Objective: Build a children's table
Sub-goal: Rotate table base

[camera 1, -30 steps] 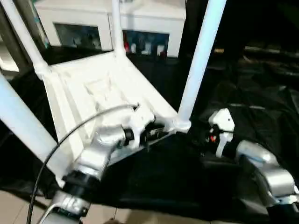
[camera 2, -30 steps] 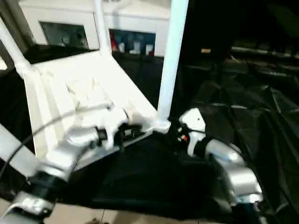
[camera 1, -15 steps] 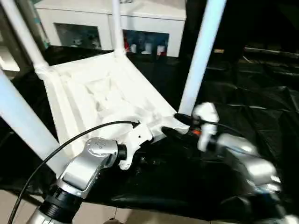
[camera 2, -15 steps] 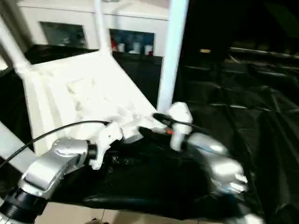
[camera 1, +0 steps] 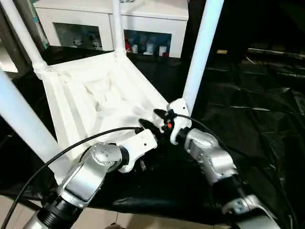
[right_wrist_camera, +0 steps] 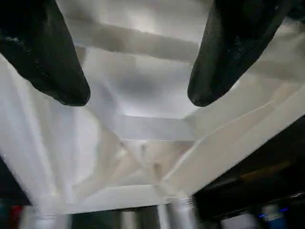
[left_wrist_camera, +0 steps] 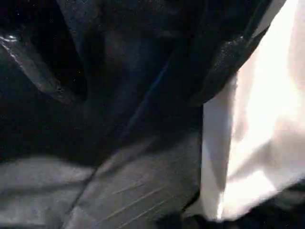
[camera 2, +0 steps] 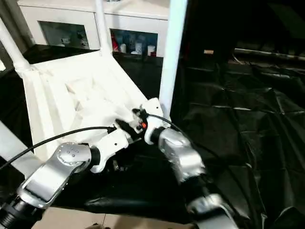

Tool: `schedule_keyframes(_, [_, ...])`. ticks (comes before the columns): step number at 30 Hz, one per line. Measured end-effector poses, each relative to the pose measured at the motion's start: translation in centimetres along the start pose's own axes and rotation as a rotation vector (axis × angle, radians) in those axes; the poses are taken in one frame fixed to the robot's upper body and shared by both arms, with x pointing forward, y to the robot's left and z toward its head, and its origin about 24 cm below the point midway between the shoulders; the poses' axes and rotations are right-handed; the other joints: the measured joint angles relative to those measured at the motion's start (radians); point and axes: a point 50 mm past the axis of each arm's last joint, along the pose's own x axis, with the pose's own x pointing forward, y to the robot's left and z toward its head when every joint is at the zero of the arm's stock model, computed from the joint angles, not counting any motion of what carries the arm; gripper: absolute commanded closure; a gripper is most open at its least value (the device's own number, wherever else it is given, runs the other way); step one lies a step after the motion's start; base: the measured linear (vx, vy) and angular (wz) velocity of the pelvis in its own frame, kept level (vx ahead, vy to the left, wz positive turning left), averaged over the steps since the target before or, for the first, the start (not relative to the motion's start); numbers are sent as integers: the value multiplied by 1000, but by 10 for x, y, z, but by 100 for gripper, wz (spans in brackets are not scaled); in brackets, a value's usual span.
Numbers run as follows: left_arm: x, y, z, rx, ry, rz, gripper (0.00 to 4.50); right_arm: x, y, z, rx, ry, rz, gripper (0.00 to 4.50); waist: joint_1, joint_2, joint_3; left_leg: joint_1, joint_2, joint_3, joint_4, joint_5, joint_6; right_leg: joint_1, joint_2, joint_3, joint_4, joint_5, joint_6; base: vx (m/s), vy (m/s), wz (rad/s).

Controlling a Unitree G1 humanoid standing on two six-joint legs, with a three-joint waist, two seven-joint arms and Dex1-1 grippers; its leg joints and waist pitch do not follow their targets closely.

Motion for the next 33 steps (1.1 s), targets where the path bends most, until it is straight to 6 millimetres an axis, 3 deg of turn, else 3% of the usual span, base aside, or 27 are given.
schedule_keyframes(13, [-4, -11, 0, -1, -1, 4, 91, 4, -45, 5, 142, -101, -405, 82, 7, 0, 0, 0, 0, 0, 4, 0, 0, 0, 0, 0, 3, 0, 0, 0, 0, 0])
schedule_keyframes(27, [-4, -17, -2, 6, 9, -19, 91, -8, -68, 4, 139, -120, -539, 82, 5, -1, 0, -1, 0, 0, 8, 0, 0, 0, -1, 0, 5, 2, 0, 0, 0, 0])
schedule_keyframes(33, [-7, -18, -6, 18, -4, -33, 91, -23, -86, 9, 122, -145, -619, 82, 13, -1, 0, -6, 0, -1, 10, 0, 1, 0, -1, 0, 5, 2, 0, 0, 0, 0])
